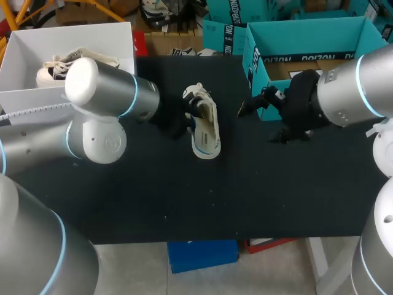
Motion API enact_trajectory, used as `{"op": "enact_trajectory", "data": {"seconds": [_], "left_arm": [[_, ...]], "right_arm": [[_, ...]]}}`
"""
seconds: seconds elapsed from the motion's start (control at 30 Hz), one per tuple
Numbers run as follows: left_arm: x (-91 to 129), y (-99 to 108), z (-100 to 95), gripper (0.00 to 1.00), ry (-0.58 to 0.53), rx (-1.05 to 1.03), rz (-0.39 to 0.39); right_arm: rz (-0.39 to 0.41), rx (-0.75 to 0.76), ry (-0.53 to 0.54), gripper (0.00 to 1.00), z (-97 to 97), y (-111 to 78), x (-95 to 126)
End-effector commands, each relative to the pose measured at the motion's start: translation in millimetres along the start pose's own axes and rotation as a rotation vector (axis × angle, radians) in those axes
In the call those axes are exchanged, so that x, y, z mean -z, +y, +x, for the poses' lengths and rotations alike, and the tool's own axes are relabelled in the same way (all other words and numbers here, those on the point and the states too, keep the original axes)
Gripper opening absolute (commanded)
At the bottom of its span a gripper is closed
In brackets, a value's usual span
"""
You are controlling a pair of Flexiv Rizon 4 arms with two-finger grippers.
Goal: Take the shoe out of the shoebox, open the shoe tongue, remove and reinsert the insole, then place the shoe into the shoebox
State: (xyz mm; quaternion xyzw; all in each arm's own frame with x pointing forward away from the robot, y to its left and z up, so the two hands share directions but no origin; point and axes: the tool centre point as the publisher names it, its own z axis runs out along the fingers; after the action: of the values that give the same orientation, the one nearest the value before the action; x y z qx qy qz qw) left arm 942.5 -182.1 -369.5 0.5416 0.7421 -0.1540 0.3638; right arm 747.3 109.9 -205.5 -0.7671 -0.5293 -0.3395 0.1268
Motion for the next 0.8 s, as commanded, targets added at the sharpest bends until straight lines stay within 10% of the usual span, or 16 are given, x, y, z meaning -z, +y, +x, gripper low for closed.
{"op": "enact_trajectory", "data": {"seconds": [0.03,0.4,0.8], "left_arm": [[-3,1,-0.8,0.25,0.041,-0.017,-0.027],[-11,6,1.0,0.0,0.075,-0.05,-0.06],[3,-11,-7.8,0.0,-0.001,0.008,0.045]], "right_arm": [[-0.002,-0.001,-0.003,1.0,1.1,-0.5,-1],[-0.002,-0.001,-0.003,1.0,1.1,-0.5,-1],[-0.002,-0.001,-0.003,1.0,1.1,-0.5,-1]]}}
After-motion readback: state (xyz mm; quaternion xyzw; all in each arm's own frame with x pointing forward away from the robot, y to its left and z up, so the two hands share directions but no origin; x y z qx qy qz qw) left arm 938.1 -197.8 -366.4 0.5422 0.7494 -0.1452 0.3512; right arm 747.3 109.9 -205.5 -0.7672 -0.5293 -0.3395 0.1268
